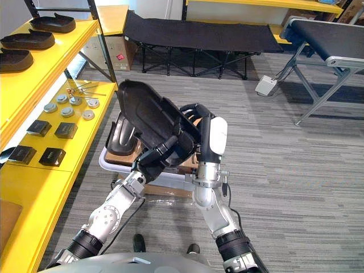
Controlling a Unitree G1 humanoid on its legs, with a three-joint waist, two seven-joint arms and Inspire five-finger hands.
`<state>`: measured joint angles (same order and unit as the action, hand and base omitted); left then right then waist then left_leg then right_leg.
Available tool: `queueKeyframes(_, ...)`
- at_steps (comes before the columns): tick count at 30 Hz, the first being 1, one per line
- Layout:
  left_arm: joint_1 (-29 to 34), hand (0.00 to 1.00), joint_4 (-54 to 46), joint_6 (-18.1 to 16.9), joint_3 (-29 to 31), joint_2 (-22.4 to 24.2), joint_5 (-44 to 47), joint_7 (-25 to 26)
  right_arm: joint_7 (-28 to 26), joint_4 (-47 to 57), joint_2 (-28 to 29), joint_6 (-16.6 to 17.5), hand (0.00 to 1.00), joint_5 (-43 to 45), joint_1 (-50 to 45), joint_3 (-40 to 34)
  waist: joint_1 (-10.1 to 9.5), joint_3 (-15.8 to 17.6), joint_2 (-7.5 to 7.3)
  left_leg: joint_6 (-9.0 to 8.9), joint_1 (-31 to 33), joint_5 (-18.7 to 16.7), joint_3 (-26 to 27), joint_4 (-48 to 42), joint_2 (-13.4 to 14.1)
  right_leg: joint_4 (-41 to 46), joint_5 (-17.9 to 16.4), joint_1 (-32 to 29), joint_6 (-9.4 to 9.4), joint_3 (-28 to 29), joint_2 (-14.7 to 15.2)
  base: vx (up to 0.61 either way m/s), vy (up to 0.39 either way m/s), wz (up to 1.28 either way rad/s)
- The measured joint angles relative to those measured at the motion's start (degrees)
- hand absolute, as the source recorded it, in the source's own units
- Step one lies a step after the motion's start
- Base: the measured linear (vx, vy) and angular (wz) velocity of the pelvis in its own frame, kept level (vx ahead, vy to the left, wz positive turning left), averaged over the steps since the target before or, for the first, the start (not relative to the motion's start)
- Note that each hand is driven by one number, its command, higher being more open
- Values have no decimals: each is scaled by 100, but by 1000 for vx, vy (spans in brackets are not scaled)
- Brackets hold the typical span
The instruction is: Walk over and take three plastic housings, then place them on the shelf
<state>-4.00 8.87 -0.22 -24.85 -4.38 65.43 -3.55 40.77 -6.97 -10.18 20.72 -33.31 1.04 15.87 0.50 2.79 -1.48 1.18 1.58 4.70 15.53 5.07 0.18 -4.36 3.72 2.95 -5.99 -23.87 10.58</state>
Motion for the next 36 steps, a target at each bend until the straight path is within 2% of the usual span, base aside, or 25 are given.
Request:
queueKeyframes(1,0,100,22,-87,1,-5,170,4,22,-4,39,26,0,2,-75,13,11,0,-1,-1,0,1,0,1,11,-1,2,-1,3,-1,-10,-32,8,-1)
queueKeyframes(2,0,0,25,-125,7,-5,307,4,37,-28,72,74,0,4,-109,19,21,-2,-2,-4,0,3,-1,1,17,-2,3,-1,4,-5,-16,-34,10,-1)
queueKeyframes(4,0,0,38,-212,16,-5,491,3,125,-189,130,229,0,33,-140,45,43,-19,-29,-10,0,7,-5,1,29,-3,3,0,6,-11,-27,0,0,0)
queueKeyframes(8,0,0,153,-166,27,-6,697,-2,156,-233,145,346,0,40,-244,62,66,-100,-126,-11,4,8,-16,1,31,-5,3,1,8,-27,-31,0,0,0)
queueKeyframes(10,0,0,226,13,106,-8,682,-59,201,-288,144,363,0,37,-267,99,74,-136,-181,-12,9,8,-21,1,31,-5,3,1,8,-33,-32,0,0,0)
queueKeyframes(12,0,0,348,348,210,-17,564,-234,250,-406,139,372,0,38,-286,119,102,-170,-230,-12,10,8,-25,0,30,-6,2,1,8,-35,-32,0,0,0)
queueKeyframes(15,0,0,508,796,199,-38,377,-424,361,-406,88,452,0,35,-323,216,114,-173,-234,-12,10,8,-26,-2,29,-6,3,2,8,-29,-31,0,0,0)
queueKeyframes(17,-1,0,599,847,122,-37,395,-507,435,-396,38,506,0,30,-355,292,124,-176,-235,-12,10,9,-25,-2,31,-6,3,2,9,-25,-34,0,0,0)
queueKeyframes(25,-6,0,665,311,-298,-127,445,-508,615,-333,-39,569,0,60,-495,371,152,-181,-233,-13,10,7,10,-18,36,-6,12,-17,17,-7,-33,-2,8,-1)
queueKeyframes(26,-6,0,665,164,-362,-132,444,-510,622,-332,-46,605,100,67,-485,371,152,-181,-233,-13,11,7,15,-18,38,-6,12,-22,18,-5,-34,0,0,0)
queueKeyframes(27,-6,0,665,92,-369,-132,437,-516,622,-332,-46,613,100,67,-476,373,152,-181,-233,-13,11,7,17,-18,39,-6,12,-23,18,-4,-34,0,0,0)
queueKeyframes(31,-18,0,625,-549,-441,-133,79,-505,575,-332,-42,730,100,211,-472,486,154,-182,-232,-21,11,1,40,-21,43,-5,12,-37,21,11,-46,0,0,-2)
queueKeyframes(32,-17,0,498,-723,-333,-131,-314,-403,532,-332,-31,730,100,332,-490,520,151,-182,-231,-21,11,1,40,-22,44,-4,10,-39,27,7,-48,0,0,0)
queueKeyframes(34,-15,0,157,-827,-126,-131,-852,-157,435,-237,-17,753,100,456,-510,547,146,-186,-221,-24,11,-1,40,-22,44,-4,8,-39,31,5,-52,0,0,0)
queueKeyframes(36,2,0,-474,-1141,151,-70,-1725,267,299,-7,100,742,100,566,-571,612,143,-187,-219,-32,9,-6,35,-22,45,-3,1,-38,42,-5,-62,0,0,0)
